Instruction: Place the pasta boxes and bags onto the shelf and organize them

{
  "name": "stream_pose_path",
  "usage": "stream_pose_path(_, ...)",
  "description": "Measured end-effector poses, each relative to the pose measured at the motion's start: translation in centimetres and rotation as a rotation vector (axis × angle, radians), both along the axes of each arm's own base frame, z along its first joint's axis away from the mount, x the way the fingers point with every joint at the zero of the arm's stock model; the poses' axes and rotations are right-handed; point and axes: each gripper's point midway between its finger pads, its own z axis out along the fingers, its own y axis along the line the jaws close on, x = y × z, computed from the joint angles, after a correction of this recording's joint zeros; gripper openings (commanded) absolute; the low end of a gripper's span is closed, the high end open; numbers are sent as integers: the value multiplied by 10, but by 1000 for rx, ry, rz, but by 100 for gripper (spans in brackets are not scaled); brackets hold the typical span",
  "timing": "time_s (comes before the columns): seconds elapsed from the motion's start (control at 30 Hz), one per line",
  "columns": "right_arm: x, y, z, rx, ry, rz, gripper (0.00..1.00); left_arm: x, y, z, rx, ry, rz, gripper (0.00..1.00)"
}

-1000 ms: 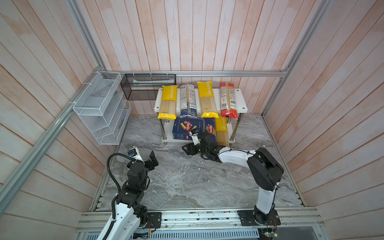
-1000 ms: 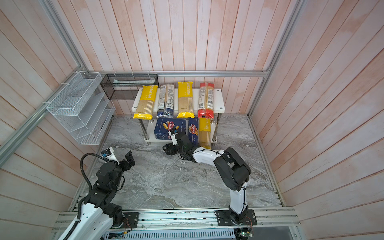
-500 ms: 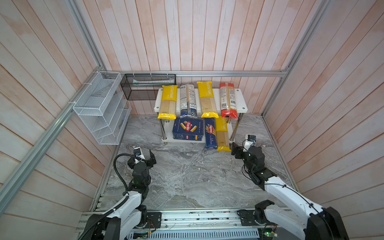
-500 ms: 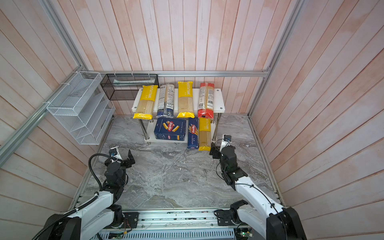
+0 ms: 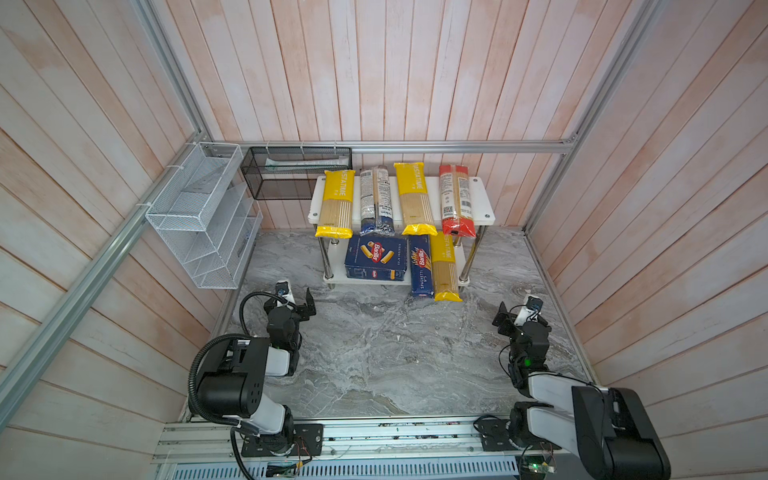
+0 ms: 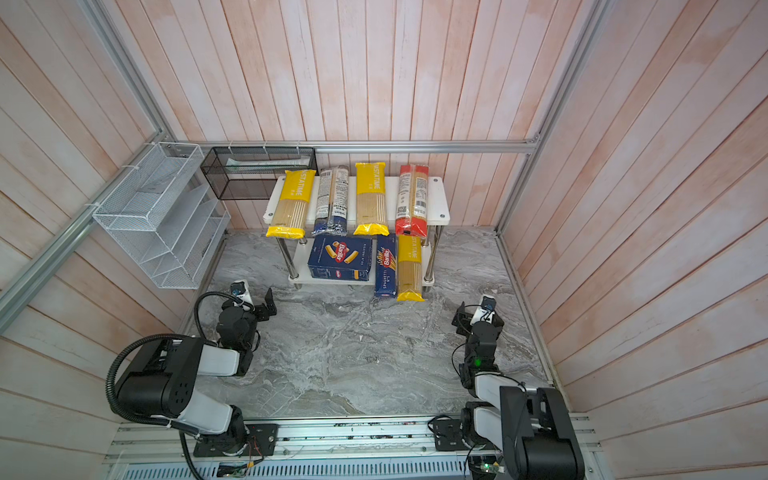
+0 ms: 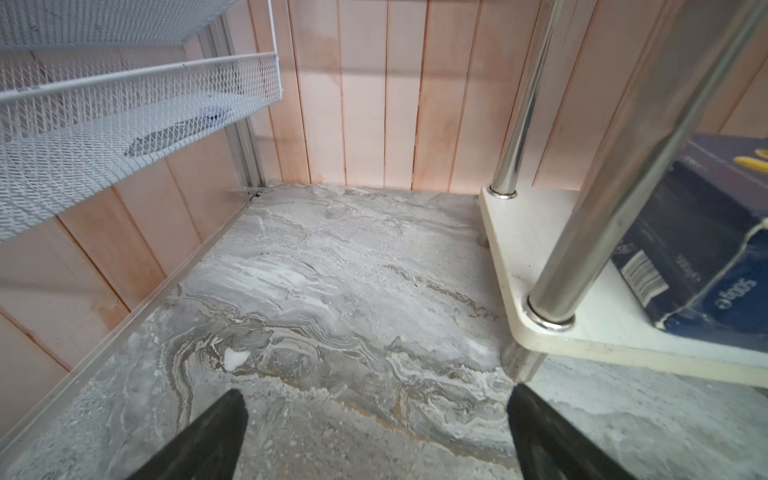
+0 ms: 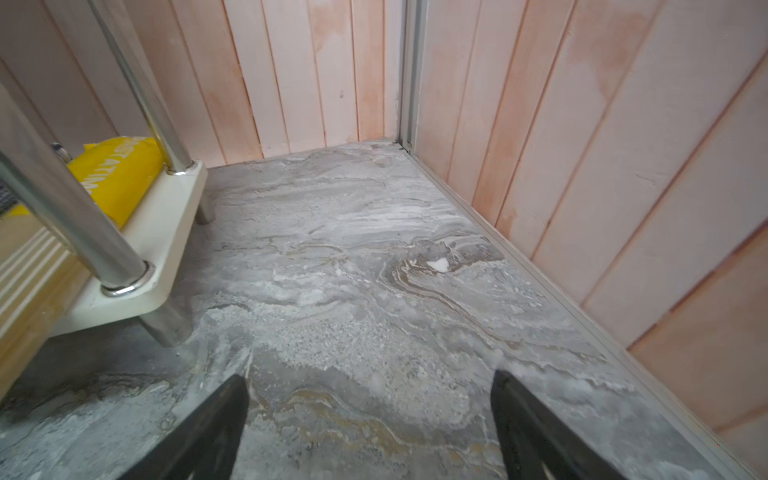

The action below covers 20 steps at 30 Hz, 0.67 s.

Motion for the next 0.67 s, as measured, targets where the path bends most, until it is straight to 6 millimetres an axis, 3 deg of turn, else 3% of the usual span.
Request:
stream_pose_path(0.2,23,12,-26,-21,40,86,95,0,-2,0,-5,1,-12,100)
stream_pose_path(0.3,36,12,-2,-32,-37,92,97,0,-2,0,-6,1,-17,100)
stream_pose_path(0.4,46,13,8,-35,-59,96,97,0,-3,-1,-6,2,-18,100)
stream_pose_path(0.67,47,13,5,-34,-39,98,98,0,-3,-1,-7,3,-19,100)
